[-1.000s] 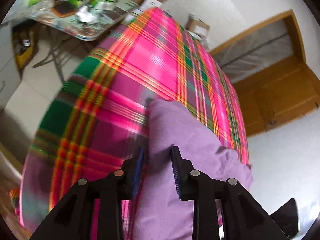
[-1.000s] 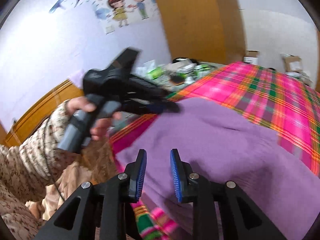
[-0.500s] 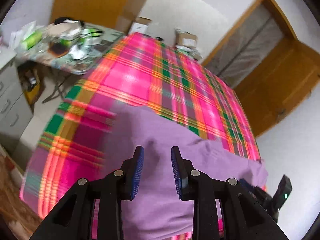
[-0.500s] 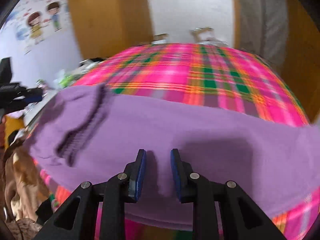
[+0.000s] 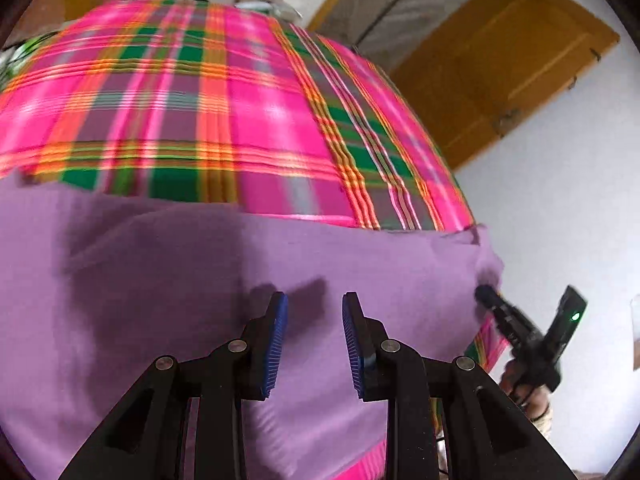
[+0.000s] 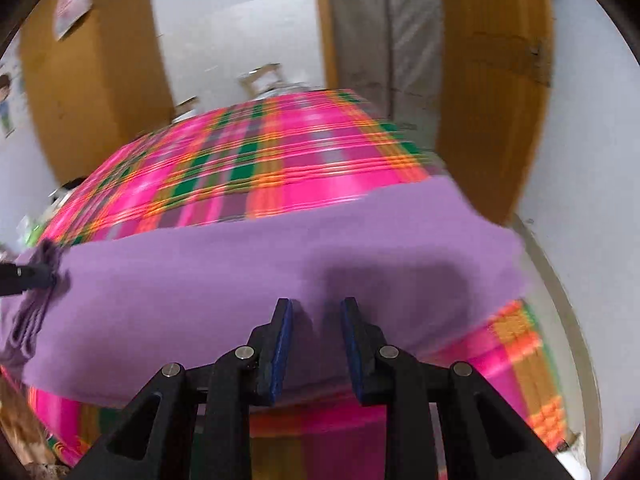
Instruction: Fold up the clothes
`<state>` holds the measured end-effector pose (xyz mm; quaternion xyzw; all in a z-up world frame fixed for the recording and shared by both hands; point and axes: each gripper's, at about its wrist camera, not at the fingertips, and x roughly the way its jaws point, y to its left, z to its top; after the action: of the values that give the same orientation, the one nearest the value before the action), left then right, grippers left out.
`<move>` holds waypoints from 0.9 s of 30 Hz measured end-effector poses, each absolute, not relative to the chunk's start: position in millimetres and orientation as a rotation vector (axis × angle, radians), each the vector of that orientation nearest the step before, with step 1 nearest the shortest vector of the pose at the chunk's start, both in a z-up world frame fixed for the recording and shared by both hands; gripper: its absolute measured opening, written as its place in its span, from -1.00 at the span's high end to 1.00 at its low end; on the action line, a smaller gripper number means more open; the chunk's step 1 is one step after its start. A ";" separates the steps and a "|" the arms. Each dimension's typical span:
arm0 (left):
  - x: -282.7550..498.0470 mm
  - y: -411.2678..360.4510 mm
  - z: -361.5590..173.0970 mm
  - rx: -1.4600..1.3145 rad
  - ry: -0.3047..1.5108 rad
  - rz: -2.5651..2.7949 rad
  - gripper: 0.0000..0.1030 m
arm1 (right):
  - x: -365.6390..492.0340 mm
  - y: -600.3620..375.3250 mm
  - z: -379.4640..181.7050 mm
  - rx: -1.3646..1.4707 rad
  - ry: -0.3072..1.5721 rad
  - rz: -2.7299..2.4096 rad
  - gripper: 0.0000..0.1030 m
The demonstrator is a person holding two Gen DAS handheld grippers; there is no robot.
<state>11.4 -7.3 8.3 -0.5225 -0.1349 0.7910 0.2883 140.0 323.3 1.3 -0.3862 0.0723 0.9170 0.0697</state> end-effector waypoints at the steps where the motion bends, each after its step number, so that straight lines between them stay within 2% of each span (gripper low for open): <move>1: 8.0 1.7 5.9 -1.400 -0.355 2.089 0.46 | 141.6 333.0 2.0 -1.148 0.208 2.725 0.51; 11: -18.0 63.0 -1.9 -1.407 -0.318 1.982 0.46 | 139.4 403.6 17.6 -1.027 0.279 2.628 0.45; 13: -20.0 67.4 -3.2 -1.413 -0.322 1.977 0.46 | 132.6 413.4 15.3 -1.051 0.320 2.613 0.37; 20: -23.0 75.1 -2.2 -1.419 -0.319 1.976 0.46 | 128.7 432.9 4.4 -1.059 0.462 2.627 0.37; 21: -23.1 76.1 -2.1 -1.417 -0.319 1.977 0.46 | 129.4 433.4 4.2 -1.053 0.469 2.634 0.42; 24: -25.0 79.6 -3.2 -1.417 -0.324 1.979 0.46 | 131.7 432.8 5.2 -1.037 0.454 2.650 0.84; 27: -25.7 80.6 -2.9 -1.419 -0.332 1.981 0.46 | 139.9 431.5 14.1 -0.979 0.438 2.668 0.91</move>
<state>-25.7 80.6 -2.9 -0.5436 -0.1273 0.7591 0.3346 139.9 431.5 14.1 -0.3376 0.1508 0.9196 0.1328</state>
